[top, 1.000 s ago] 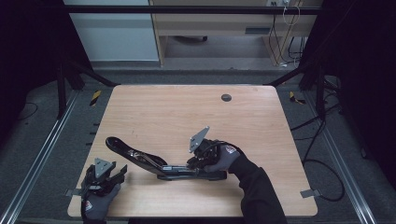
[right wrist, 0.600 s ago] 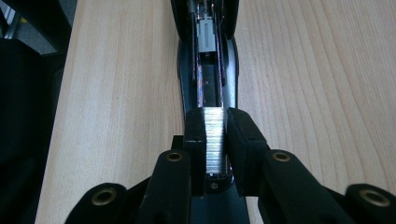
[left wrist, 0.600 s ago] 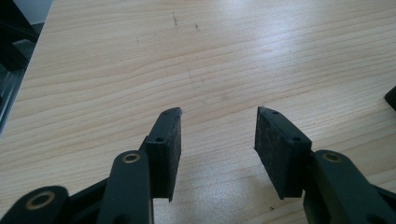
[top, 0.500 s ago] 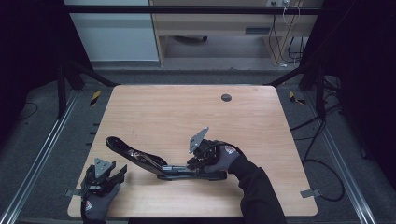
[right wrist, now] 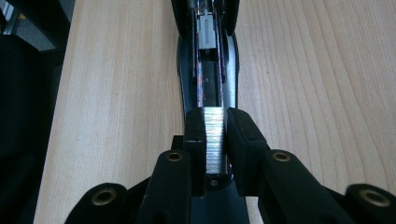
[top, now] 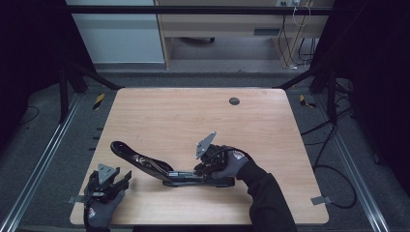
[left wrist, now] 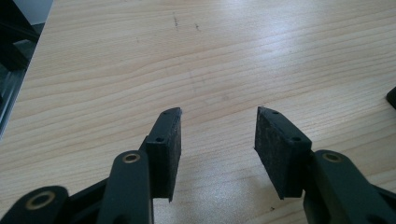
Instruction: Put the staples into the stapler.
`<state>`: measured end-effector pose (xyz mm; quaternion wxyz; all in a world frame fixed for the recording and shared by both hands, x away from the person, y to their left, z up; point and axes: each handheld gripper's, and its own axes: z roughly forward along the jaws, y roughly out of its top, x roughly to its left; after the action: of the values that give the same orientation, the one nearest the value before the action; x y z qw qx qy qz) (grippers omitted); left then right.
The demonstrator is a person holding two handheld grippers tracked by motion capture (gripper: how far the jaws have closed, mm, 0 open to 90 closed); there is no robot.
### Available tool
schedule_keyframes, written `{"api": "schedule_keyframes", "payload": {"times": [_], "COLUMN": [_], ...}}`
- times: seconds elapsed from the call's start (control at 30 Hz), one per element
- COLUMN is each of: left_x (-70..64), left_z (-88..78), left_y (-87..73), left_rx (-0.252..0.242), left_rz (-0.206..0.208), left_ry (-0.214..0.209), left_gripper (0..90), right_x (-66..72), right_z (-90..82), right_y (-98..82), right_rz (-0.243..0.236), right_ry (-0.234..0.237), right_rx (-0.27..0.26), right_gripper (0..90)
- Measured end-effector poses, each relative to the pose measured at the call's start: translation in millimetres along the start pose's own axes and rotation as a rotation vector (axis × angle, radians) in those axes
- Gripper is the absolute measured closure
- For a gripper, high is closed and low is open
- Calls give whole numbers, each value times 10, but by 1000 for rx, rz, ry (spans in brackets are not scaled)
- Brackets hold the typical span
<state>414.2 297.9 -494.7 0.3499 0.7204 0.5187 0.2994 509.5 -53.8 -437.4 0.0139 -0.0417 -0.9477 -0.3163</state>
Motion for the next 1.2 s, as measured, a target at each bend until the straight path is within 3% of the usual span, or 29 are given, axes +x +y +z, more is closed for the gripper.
{"api": "schedule_keyframes", "payload": {"times": [1.2], "left_x": [-1], "left_z": [2], "left_y": [0], "left_rx": [0], "left_rz": [0], "left_ry": [0], "left_gripper": [506], "right_x": [9], "right_z": [17], "right_y": [1], "right_rz": [-7], "right_ry": [0], "right_rx": [10], "right_gripper": [779]}}
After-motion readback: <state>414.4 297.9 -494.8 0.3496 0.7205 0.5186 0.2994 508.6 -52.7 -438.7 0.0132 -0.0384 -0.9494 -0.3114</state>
